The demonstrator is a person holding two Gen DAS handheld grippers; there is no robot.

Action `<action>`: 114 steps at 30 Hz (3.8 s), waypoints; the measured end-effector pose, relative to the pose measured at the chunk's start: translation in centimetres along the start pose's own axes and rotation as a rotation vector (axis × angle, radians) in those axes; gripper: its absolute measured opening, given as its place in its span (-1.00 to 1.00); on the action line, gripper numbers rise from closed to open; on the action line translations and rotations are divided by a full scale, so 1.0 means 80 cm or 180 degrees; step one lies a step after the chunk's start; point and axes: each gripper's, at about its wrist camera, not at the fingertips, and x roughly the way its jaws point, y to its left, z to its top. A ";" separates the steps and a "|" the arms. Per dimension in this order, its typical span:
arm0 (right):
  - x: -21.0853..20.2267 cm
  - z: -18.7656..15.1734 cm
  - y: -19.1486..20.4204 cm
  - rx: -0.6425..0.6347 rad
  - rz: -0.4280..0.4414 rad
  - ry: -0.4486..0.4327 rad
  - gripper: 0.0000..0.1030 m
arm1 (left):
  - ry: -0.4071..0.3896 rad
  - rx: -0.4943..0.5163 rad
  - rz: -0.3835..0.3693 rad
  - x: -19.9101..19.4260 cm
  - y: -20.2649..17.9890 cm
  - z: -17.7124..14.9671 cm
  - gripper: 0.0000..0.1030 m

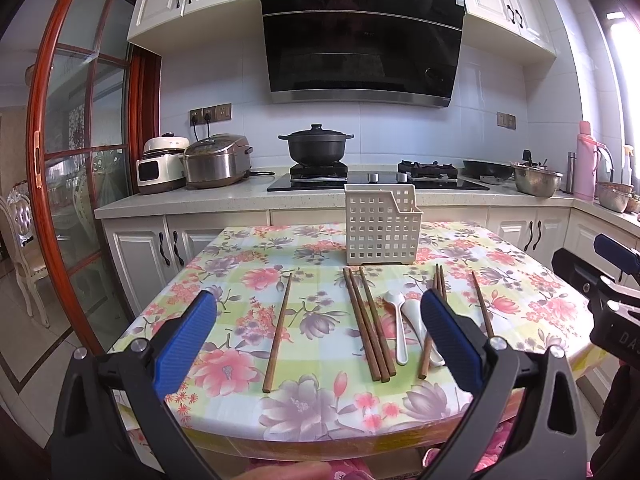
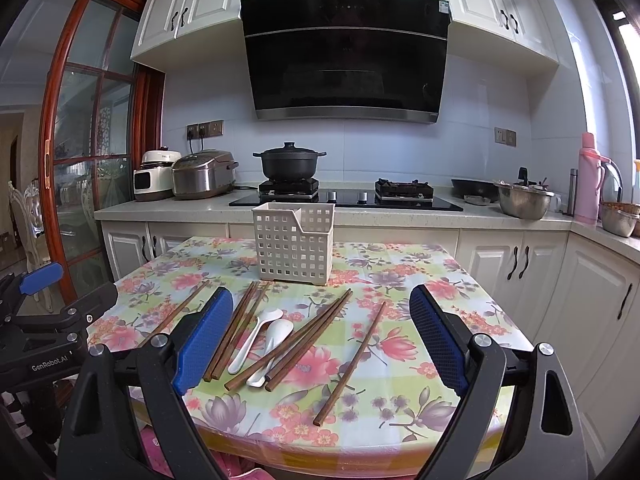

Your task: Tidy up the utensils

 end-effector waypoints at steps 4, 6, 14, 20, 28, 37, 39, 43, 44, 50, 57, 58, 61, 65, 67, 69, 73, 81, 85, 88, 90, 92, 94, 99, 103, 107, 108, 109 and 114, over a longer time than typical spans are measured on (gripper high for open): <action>0.000 0.001 0.000 0.0000 -0.0002 0.0000 0.64 | -0.0003 -0.0002 -0.0006 0.000 0.000 0.000 0.91; 0.000 0.000 0.000 0.0001 -0.0001 0.0000 0.64 | 0.0000 0.0000 -0.0002 0.000 0.000 0.000 0.91; 0.000 0.000 0.000 0.0005 0.0001 0.0000 0.64 | 0.0008 -0.0011 -0.0015 0.000 0.000 0.000 0.91; 0.000 0.000 0.000 0.0008 0.0002 0.0003 0.64 | 0.0019 -0.0023 -0.0045 -0.001 -0.002 -0.004 0.91; 0.000 0.000 -0.001 0.0013 0.0002 0.0002 0.64 | 0.0033 -0.0045 -0.0056 -0.001 -0.003 -0.003 0.91; 0.000 0.001 0.001 0.0018 0.0004 0.0008 0.64 | 0.0039 -0.0057 -0.0064 0.001 -0.001 -0.002 0.91; 0.000 0.001 0.001 0.0019 0.0006 0.0007 0.64 | 0.0041 -0.0059 -0.0062 0.001 -0.001 -0.002 0.91; 0.000 0.001 0.000 0.0023 0.0005 0.0008 0.64 | 0.0038 -0.0063 -0.0068 0.000 -0.003 -0.002 0.91; 0.000 0.001 0.001 0.0024 0.0004 0.0007 0.64 | 0.0039 -0.0061 -0.0063 0.001 -0.002 -0.002 0.91; 0.000 0.001 0.000 0.0029 0.0007 0.0007 0.64 | 0.0046 -0.0065 -0.0073 0.001 -0.006 -0.002 0.91; 0.000 0.001 -0.001 0.0034 0.0010 0.0012 0.64 | 0.0051 -0.0075 -0.0086 0.000 -0.008 0.000 0.91; 0.000 0.001 -0.001 0.0037 0.0010 0.0011 0.64 | 0.0055 -0.0077 -0.0092 0.000 -0.010 0.000 0.91; 0.000 0.002 0.000 0.0044 0.0010 0.0013 0.64 | 0.0057 -0.0081 -0.0095 0.001 -0.011 0.000 0.91; 0.002 0.002 0.000 0.0093 0.0017 0.0049 0.64 | 0.0086 -0.0094 -0.0133 0.004 -0.008 0.000 0.91; 0.007 0.003 -0.005 0.0176 0.0023 0.0116 0.64 | 0.0147 -0.0131 -0.0166 0.009 -0.007 -0.001 0.91; 0.011 0.003 -0.011 0.0256 0.0004 0.0176 0.64 | 0.0215 -0.0173 -0.0164 0.016 0.000 -0.003 0.91; 0.023 0.003 -0.021 0.0342 -0.0051 0.0276 0.64 | 0.0475 -0.0289 -0.0238 0.040 0.009 -0.008 0.91; 0.073 -0.001 -0.041 0.0364 -0.0208 0.0516 0.64 | 0.0833 -0.0341 -0.0243 0.091 0.023 -0.016 0.91; 0.117 -0.001 -0.053 0.0343 -0.0253 0.0735 0.64 | 0.1076 -0.0270 -0.0217 0.136 0.030 -0.016 0.91; 0.157 -0.004 -0.061 0.0371 -0.0275 0.0958 0.64 | 0.1301 -0.0339 -0.0248 0.181 0.044 -0.014 0.91; 0.181 -0.006 -0.065 0.0399 -0.0280 0.1083 0.64 | 0.1413 -0.0407 -0.0222 0.212 0.059 -0.012 0.91; 0.206 -0.008 -0.067 0.0411 -0.0293 0.1219 0.64 | 0.1522 -0.0425 -0.0187 0.237 0.070 -0.010 0.91; 0.224 -0.011 -0.069 0.0434 -0.0316 0.1300 0.64 | 0.1664 -0.0440 -0.0219 0.261 0.078 -0.009 0.91; 0.264 -0.015 -0.079 0.0478 -0.0386 0.1500 0.64 | 0.1895 -0.0520 -0.0227 0.314 0.096 -0.009 0.91; 0.288 -0.017 -0.085 0.0464 -0.0432 0.1632 0.64 | 0.2079 -0.0651 -0.0251 0.351 0.105 -0.013 0.91; 0.306 -0.021 -0.092 0.0552 -0.0422 0.1790 0.64 | 0.2216 -0.0605 -0.0176 0.379 0.104 -0.017 0.91; 0.309 -0.023 -0.094 0.0589 -0.0412 0.1824 0.64 | 0.2248 -0.0534 -0.0149 0.386 0.102 -0.017 0.91; 0.312 -0.025 -0.097 0.0630 -0.0415 0.1859 0.64 | 0.2286 -0.0453 -0.0097 0.392 0.100 -0.018 0.90; 0.330 -0.037 -0.096 0.0674 -0.0389 0.2061 0.59 | 0.2401 -0.0353 0.0019 0.413 0.096 -0.022 0.90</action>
